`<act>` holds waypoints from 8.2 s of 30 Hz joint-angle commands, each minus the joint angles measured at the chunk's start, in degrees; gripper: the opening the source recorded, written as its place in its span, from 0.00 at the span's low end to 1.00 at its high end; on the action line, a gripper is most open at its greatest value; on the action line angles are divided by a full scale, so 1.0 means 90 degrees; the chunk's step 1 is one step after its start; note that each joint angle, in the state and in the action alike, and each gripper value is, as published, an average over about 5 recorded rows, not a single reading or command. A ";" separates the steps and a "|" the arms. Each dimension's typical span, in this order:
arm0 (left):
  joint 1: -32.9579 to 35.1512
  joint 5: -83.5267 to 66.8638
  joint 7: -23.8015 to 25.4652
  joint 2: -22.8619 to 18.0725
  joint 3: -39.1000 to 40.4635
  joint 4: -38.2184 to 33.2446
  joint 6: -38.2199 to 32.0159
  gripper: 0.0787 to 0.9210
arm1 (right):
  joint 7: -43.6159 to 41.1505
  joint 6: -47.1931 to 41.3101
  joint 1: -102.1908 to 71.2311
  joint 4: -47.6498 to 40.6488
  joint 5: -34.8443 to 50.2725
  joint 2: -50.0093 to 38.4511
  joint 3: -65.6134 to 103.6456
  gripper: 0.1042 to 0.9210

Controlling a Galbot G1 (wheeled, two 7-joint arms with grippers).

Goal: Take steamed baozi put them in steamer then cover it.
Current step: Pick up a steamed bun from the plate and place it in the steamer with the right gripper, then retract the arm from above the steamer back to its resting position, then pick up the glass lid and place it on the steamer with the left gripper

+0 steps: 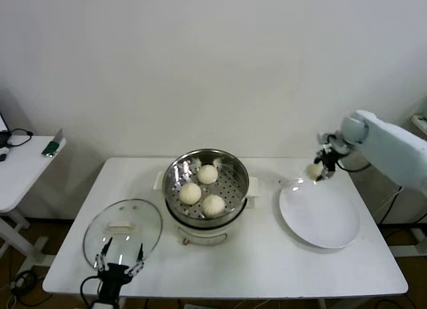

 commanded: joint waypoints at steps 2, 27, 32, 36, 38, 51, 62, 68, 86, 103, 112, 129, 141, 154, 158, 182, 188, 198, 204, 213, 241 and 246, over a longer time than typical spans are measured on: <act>-0.0041 0.0053 0.0004 -0.0026 0.0415 -0.0126 0.0056 0.88 | 0.0440 -0.0774 0.2863 0.1001 0.3243 0.1090 -0.2819 0.68; 0.0128 -0.0080 0.0110 0.0123 0.0590 -0.0254 -0.0033 0.88 | 0.1636 -0.1374 0.2384 0.1924 0.4990 0.2967 -0.3924 0.68; 0.0139 -0.0188 0.0105 0.0185 0.0491 -0.0249 -0.0049 0.88 | 0.1600 -0.1370 0.2150 0.1731 0.4941 0.3203 -0.3932 0.68; 0.0161 -0.0245 0.0099 0.0227 0.0436 -0.0234 -0.0069 0.88 | 0.1591 -0.1361 0.1965 0.1624 0.4836 0.3288 -0.3977 0.68; 0.0174 -0.0259 0.0096 0.0238 0.0420 -0.0220 -0.0081 0.88 | 0.1593 -0.1358 0.1882 0.1585 0.4774 0.3296 -0.3987 0.68; 0.0178 -0.0338 0.0092 0.0247 0.0380 -0.0151 -0.0104 0.88 | 0.1601 -0.1419 0.1681 0.1554 0.4589 0.3233 -0.3872 0.76; 0.0188 -0.0376 0.0084 0.0284 0.0334 -0.0175 -0.0104 0.88 | 0.1335 -0.1381 0.2081 0.1810 0.4486 0.2806 -0.3599 0.88; 0.0196 -0.0392 0.0075 0.0292 0.0311 -0.0194 -0.0108 0.88 | 0.1626 -0.1080 0.2229 0.2039 0.4428 0.1938 -0.2746 0.88; 0.0027 -0.0258 -0.0060 0.0106 0.0104 -0.0225 -0.0088 0.88 | 0.4775 0.1136 -0.0612 0.3719 0.4116 -0.1430 0.0918 0.88; -0.0073 0.0528 -0.0178 0.0027 -0.0122 -0.0773 0.0287 0.88 | 0.5557 0.1061 -0.6743 0.5133 0.3133 -0.1980 0.7521 0.88; -0.0137 0.2773 -0.0352 0.0263 -0.0679 -0.0913 0.0601 0.88 | 0.5539 0.0464 -0.9684 0.5860 0.2728 -0.0913 1.0624 0.88; -0.0576 0.7089 0.0108 0.0821 -0.0230 0.0274 0.0873 0.88 | 0.5718 0.0590 -1.1628 0.6268 0.1779 0.0940 1.2310 0.88; -0.1589 0.7464 -0.0520 0.0840 -0.0178 0.1925 0.0550 0.88 | 0.5722 0.0627 -1.1767 0.6121 0.1557 0.1244 1.2596 0.88; -0.2319 0.7462 -0.0861 0.1004 -0.0145 0.2825 0.0438 0.88 | 0.5637 0.0760 -1.1779 0.5871 0.1299 0.1405 1.2613 0.88; -0.2516 0.7472 -0.0910 0.1041 -0.0083 0.2939 0.0437 0.88 | 0.5615 0.0801 -1.1798 0.5848 0.1186 0.1478 1.2598 0.88; -0.2771 0.7147 -0.0891 0.1111 0.0212 0.3106 0.0366 0.60 | 0.5525 0.0949 -1.1755 0.5742 0.0813 0.1694 1.2577 0.88; -0.2720 0.6986 -0.0888 0.1172 0.0195 0.3034 0.0359 0.40 | 0.5532 0.0956 -1.1686 0.5597 0.0676 0.1725 1.2508 0.88; -0.2308 0.6644 -0.0827 0.1359 0.0038 0.2073 0.0595 0.10 | 0.5535 0.1026 -1.1466 0.5389 0.0463 0.1685 1.2415 0.88; -0.1653 0.6463 -0.0784 0.1484 -0.0157 0.0867 0.1224 0.09 | 0.5513 0.1131 -1.1322 0.5275 0.0359 0.1611 1.2407 0.88; -0.1019 0.6417 -0.0456 0.2159 -0.0348 -0.1172 0.2779 0.09 | 0.5437 0.1221 -1.1130 0.4999 0.0328 0.1428 1.2442 0.88; -0.5684 0.6956 0.2446 0.2010 0.4672 -0.0471 0.5445 0.09 | 0.5379 0.1289 -1.0600 0.4265 -0.0679 0.1723 1.2203 0.88; -0.5712 0.7274 0.2495 0.1446 0.4786 -0.0056 0.5427 0.09 | 0.5339 0.1304 -1.0731 0.4309 -0.0706 0.1750 1.2331 0.88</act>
